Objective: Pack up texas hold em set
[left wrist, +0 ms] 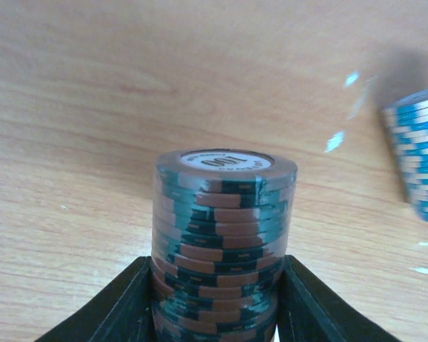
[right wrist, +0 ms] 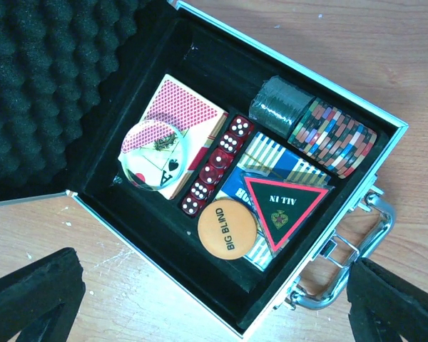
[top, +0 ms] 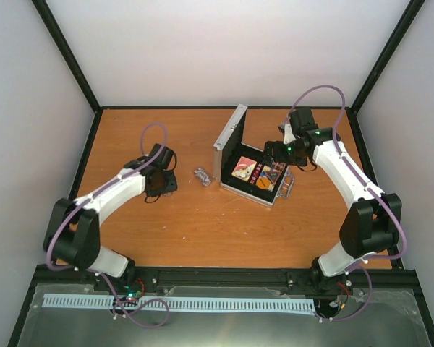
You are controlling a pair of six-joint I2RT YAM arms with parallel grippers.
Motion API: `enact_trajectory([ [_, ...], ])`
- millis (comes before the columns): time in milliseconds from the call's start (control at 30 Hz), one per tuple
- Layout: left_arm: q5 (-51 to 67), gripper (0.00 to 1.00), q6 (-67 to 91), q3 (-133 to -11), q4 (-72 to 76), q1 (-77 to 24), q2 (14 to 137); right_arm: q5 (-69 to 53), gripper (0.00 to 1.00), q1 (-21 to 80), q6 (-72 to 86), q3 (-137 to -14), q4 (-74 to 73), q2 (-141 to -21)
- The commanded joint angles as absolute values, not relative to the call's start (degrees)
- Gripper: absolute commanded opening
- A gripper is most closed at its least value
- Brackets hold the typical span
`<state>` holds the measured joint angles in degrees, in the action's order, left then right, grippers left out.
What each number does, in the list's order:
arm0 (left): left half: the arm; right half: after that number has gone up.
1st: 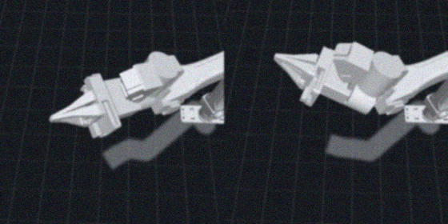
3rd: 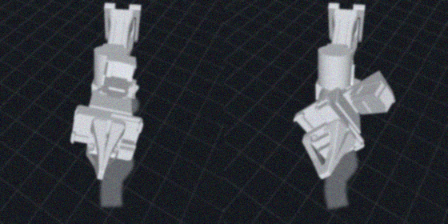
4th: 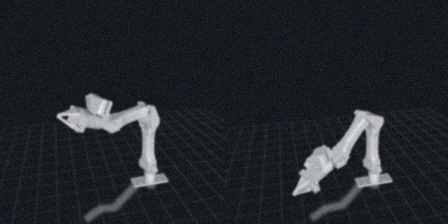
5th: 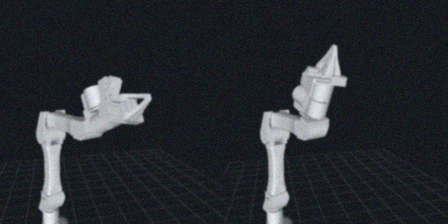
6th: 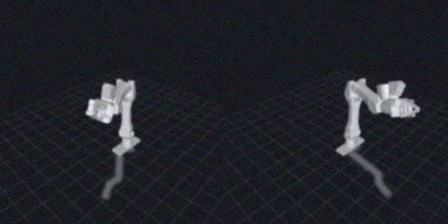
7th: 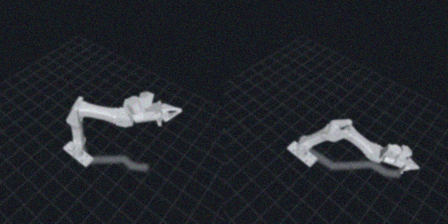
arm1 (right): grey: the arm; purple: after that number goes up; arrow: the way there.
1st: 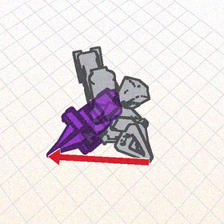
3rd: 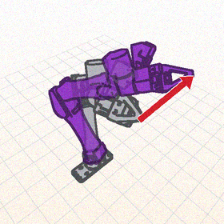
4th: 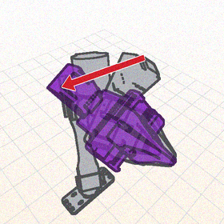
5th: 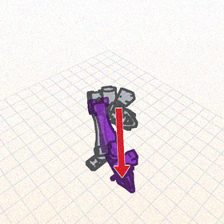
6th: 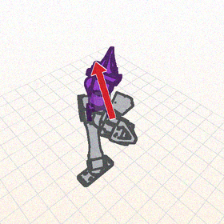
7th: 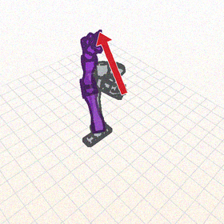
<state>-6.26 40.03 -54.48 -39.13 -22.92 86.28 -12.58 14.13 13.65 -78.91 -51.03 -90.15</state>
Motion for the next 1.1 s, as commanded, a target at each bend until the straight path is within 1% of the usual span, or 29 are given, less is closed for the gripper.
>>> enact_trajectory([
  [0, -5.60, 0.21, 33.85, -55.49, -35.96, -22.84, 75.69, -12.87, 1.00, 13.99, 11.42, -80.87, -51.54, -89.41],
  [100, -0.09, 0.22, 28.70, -54.87, -33.18, -23.94, 70.39, -12.85, 1.00, 13.98, 10.70, -81.86, -51.96, -89.41],
  [200, 3.19, 0.21, 24.39, -55.94, -31.74, -28.44, 66.81, -12.72, 1.00, 14.04, 10.37, -83.31, -52.88, -88.92],
  [300, 5.62, 0.19, 22.60, -58.40, -32.37, -33.94, 66.59, -13.71, 1.00, 13.98, 10.68, -85.09, -54.44, -88.24],
  [367, 5.05, 0.19, 21.79, -60.39, -33.19, -38.12, 67.06, -16.20, 1.00, 14.00, 11.24, -86.25, -55.72, -87.59],
  [533, 1.08, 0.19, 20.63, -66.74, -36.09, -47.05, 69.17, -28.22, 1.00, 13.98, 12.97, -87.12, -58.11, -84.48],
  [667, 1.20, 0.19, 20.26, -69.33, -35.97, -50.76, 69.63, -41.03, 1.00, 13.99, 15.54, -85.02, -58.12, -81.76],
  [700, 1.52, 0.19, 20.16, -69.87, -35.89, -51.43, 69.79, -44.39, 0.98, 14.03, 16.27, -84.03, -57.80, -81.33],
  [800, 3.09, 0.19, 20.18, -71.03, -35.33, -52.28, 70.83, -56.09, 0.89, 14.01, 20.09, -79.71, -55.16, -79.92],
  [833, 3.53, 0.18, 20.45, -71.09, -34.62, -52.29, 71.03, -59.35, 0.89, 14.58, 21.86, -78.63, -53.37, -79.27],
  [933, 6.32, 0.18, 20.98, -71.29, -31.44, -52.29, 71.58, -61.61, 0.89, 17.33, 25.12, -78.44, -50.43, -77.74],
  [1067, 7.16, 0.19, 20.34, -72.10, -29.67, -52.38, 72.30, -61.37, 0.89, 19.73, 23.99, -79.36, -52.59, -78.48],
])
